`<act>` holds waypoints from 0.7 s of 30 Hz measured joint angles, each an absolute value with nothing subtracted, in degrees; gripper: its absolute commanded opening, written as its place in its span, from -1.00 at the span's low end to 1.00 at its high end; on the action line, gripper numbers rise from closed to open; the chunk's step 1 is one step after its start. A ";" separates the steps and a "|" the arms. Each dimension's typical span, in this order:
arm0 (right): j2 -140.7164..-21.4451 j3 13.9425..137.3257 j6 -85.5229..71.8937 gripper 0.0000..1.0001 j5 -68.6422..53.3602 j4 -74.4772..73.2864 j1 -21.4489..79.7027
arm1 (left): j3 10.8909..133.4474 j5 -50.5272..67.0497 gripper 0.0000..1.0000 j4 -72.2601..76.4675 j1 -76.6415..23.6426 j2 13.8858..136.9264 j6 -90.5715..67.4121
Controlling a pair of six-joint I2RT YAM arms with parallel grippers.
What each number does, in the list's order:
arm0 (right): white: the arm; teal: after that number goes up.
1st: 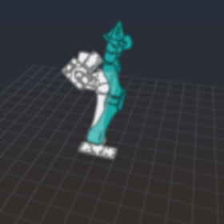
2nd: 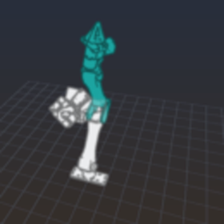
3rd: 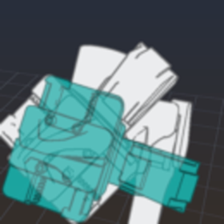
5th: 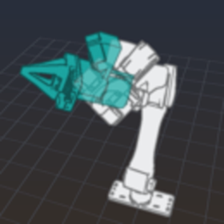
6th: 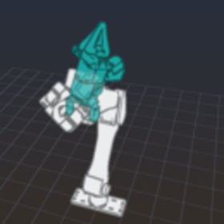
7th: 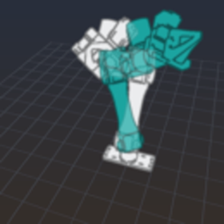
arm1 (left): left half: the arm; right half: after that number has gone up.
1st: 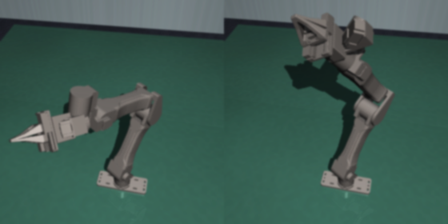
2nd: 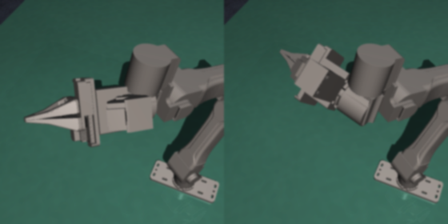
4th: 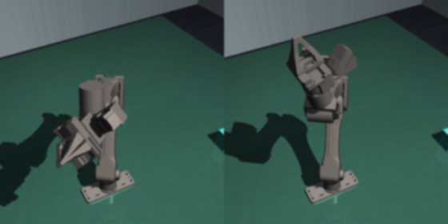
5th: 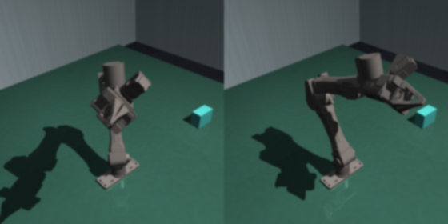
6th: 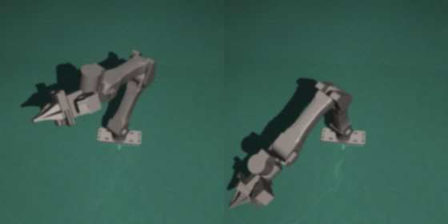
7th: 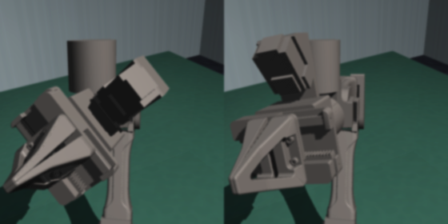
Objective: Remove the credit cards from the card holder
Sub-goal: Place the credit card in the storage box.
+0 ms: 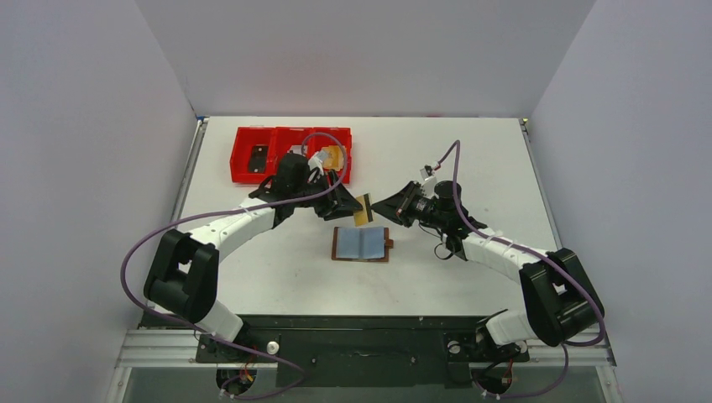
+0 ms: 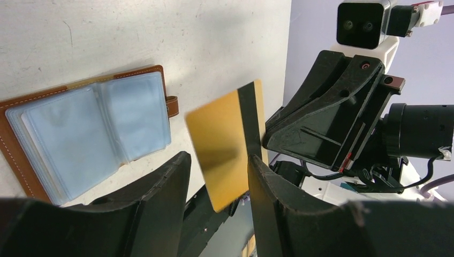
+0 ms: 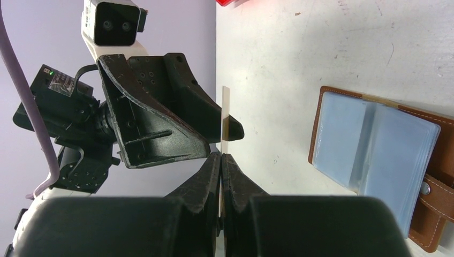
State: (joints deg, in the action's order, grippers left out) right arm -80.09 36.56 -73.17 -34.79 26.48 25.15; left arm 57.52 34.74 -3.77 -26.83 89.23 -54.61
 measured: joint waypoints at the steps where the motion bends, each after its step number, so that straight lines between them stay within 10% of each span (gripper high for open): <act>1: -80.09 36.56 -73.17 -1.00 -34.79 26.48 25.15 | 57.49 34.74 -0.18 -3.81 -26.83 89.23 -54.61; 7: -79.64 36.56 -73.17 -1.00 -34.79 26.46 25.15 | 57.21 34.81 -0.22 -3.57 -26.79 89.19 -54.70; 21: -79.37 36.56 -72.20 -1.00 -33.87 24.97 25.58 | 54.83 37.21 -1.00 1.65 -26.02 89.14 -58.61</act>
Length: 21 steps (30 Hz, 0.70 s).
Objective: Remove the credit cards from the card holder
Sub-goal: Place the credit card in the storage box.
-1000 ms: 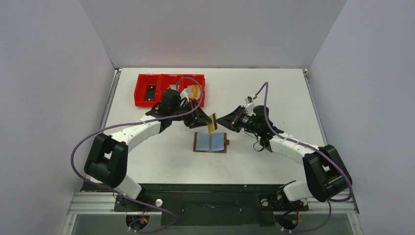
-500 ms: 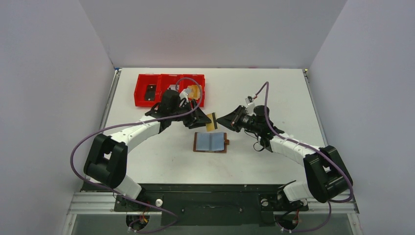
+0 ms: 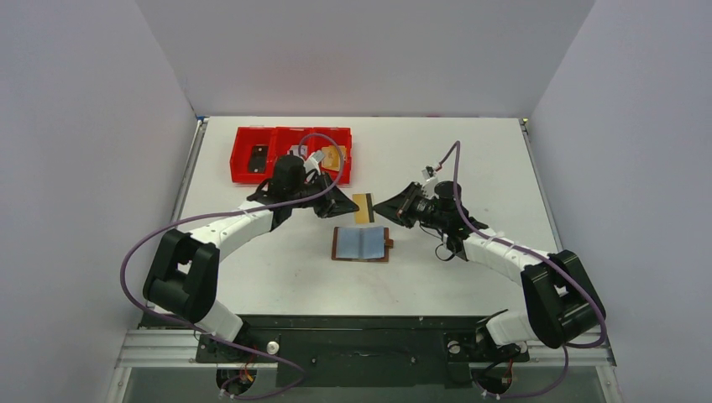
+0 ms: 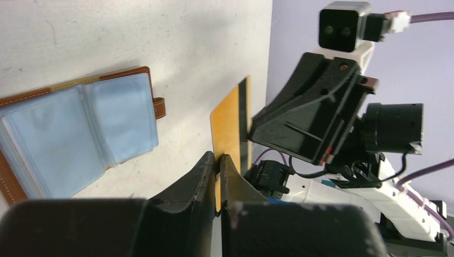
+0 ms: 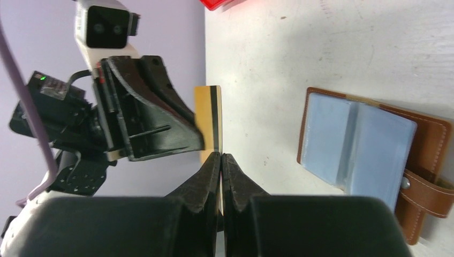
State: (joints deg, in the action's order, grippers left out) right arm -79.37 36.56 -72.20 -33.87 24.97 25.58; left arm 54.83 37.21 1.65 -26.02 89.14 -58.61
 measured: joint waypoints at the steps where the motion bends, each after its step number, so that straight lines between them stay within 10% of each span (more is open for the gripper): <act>1: -79.37 36.56 -71.79 -1.00 -33.47 24.34 25.54 | 54.76 37.52 -1.00 2.22 -25.91 89.14 -58.96; 9: -79.09 36.75 -68.44 0.14 -32.40 19.55 26.33 | 54.61 38.44 -1.00 3.88 -26.15 89.03 -59.75; 21: -71.18 39.27 -60.12 0.44 -23.22 6.33 26.70 | 55.72 33.74 -1.00 -3.90 -26.20 87.42 -54.92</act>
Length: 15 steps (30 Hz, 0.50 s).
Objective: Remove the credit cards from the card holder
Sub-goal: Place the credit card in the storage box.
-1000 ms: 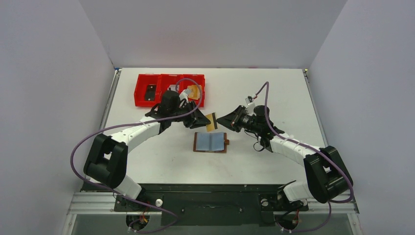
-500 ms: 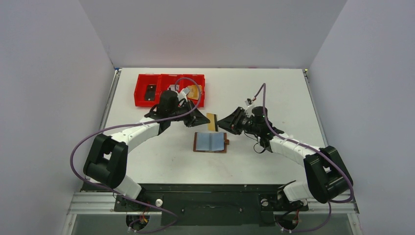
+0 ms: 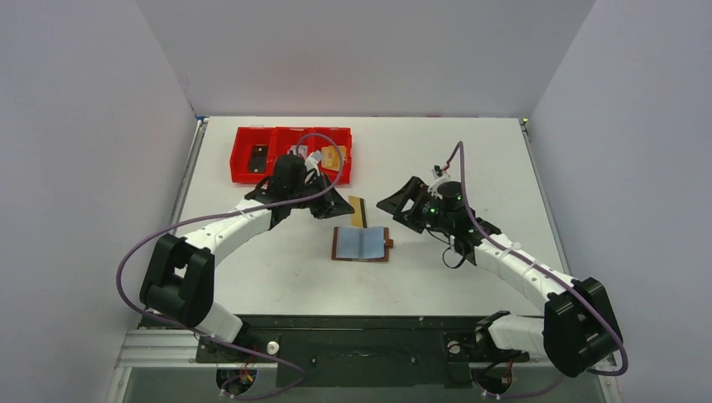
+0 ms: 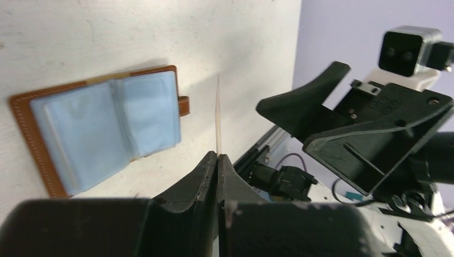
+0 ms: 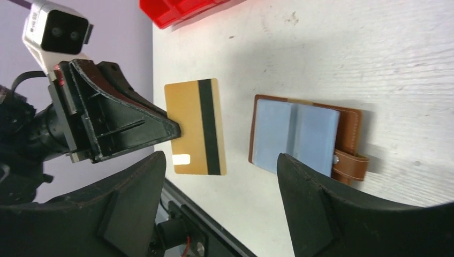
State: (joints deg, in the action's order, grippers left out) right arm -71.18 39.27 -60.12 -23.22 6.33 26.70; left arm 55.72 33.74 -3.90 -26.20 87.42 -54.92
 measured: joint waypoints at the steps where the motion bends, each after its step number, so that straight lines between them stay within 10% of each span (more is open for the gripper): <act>1: -70.30 39.27 -59.48 0.45 -21.96 5.15 26.68 | 56.58 32.51 -1.00 -5.78 -26.22 87.37 -53.93; 15: -66.02 39.90 -53.60 0.46 -13.50 -6.59 26.61 | 82.28 7.60 -1.00 -25.10 -25.89 96.16 -40.16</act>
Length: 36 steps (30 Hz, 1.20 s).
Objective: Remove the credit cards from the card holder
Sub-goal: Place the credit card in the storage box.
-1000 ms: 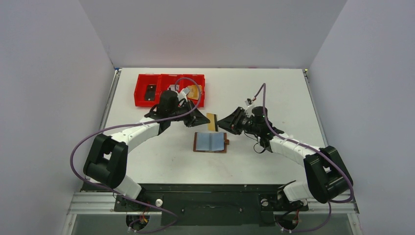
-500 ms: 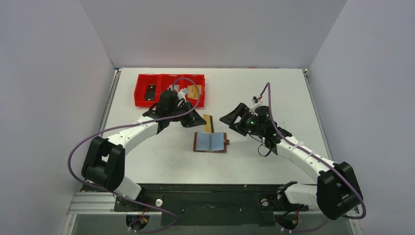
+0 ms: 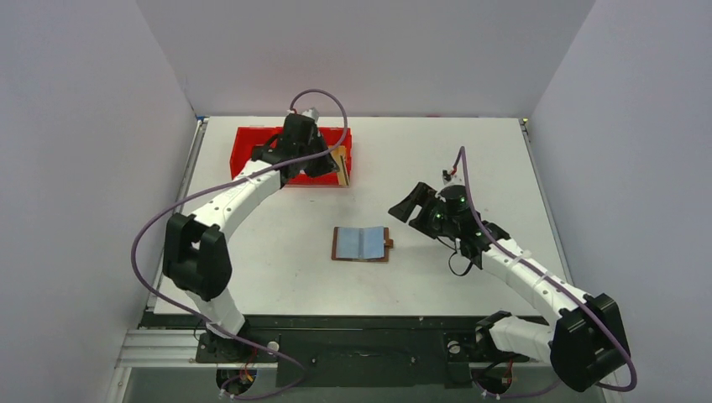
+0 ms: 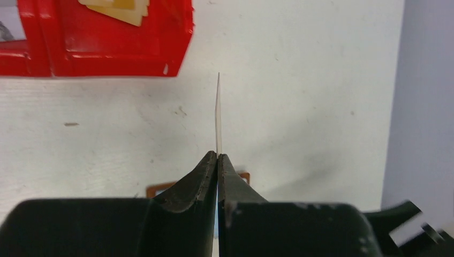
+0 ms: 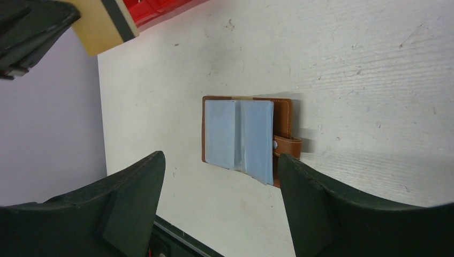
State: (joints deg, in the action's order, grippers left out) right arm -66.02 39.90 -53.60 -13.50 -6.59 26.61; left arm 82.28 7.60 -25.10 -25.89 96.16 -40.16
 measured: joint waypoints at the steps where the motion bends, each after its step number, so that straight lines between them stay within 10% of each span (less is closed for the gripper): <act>1: -65.39 39.90 -53.30 0.46 -13.21 -7.22 26.61 | 84.07 6.37 -1.00 -25.67 -25.71 98.08 -39.53; 36: -54.50 39.83 -51.64 0.45 -8.08 -15.77 26.57 | 111.07 7.42 -1.00 -26.37 -18.00 130.06 -32.18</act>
